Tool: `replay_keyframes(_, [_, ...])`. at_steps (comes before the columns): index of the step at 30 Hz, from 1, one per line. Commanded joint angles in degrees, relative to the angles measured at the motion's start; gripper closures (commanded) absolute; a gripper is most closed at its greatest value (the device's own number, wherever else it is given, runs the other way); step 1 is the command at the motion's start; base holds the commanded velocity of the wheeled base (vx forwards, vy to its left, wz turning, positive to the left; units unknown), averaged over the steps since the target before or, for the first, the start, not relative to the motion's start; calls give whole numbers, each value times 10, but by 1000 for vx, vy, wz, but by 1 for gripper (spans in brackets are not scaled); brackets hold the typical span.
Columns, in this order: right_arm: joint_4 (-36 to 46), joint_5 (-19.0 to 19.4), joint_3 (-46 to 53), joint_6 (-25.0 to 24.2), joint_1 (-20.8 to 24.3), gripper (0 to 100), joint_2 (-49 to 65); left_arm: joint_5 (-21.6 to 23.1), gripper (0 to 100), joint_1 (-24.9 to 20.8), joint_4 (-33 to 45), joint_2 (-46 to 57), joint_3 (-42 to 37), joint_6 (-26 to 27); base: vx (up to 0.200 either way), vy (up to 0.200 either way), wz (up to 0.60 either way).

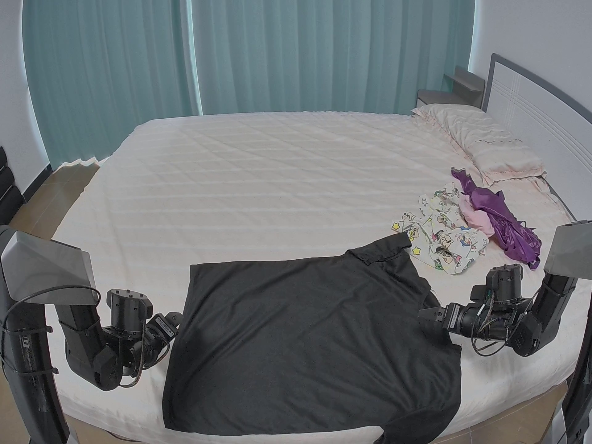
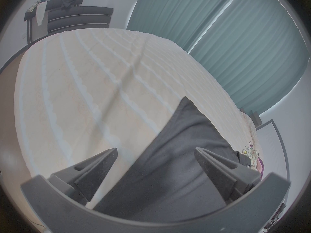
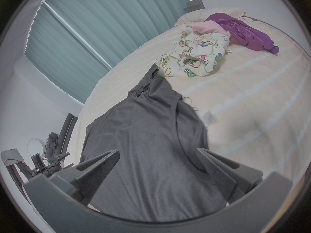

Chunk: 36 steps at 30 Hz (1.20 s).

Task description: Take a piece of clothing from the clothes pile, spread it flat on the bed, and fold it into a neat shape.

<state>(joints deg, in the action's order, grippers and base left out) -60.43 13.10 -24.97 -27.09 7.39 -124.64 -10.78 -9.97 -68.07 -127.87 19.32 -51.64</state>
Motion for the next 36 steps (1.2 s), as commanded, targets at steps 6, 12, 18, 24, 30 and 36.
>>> replay_keyframes(6, [-1,2,-7,-12,0,0,1,1,0,-2,-1,-1,-2,0,0,0,0])
replay_keyframes(12, [0,-2,-43,-102,10,0,7,1,0,-5,-10,2,-1,-2,0,0,0])
replay_keyframes(18, [-1,0,-50,-117,16,0,5,0,0,-5,-17,-1,-1,-5,0,0,0])
replay_keyframes(24, [-1,1,-51,-117,18,0,2,0,0,-14,-19,2,-5,-7,0,0,0])
replay_keyframes(30, [-24,-1,-72,-163,22,0,-1,1,0,-14,-18,2,-8,-6,167,0,0])
replay_keyframes(36, [-42,-4,-94,-228,31,0,-7,1,0,-15,-18,2,-11,-7,167,0,0])
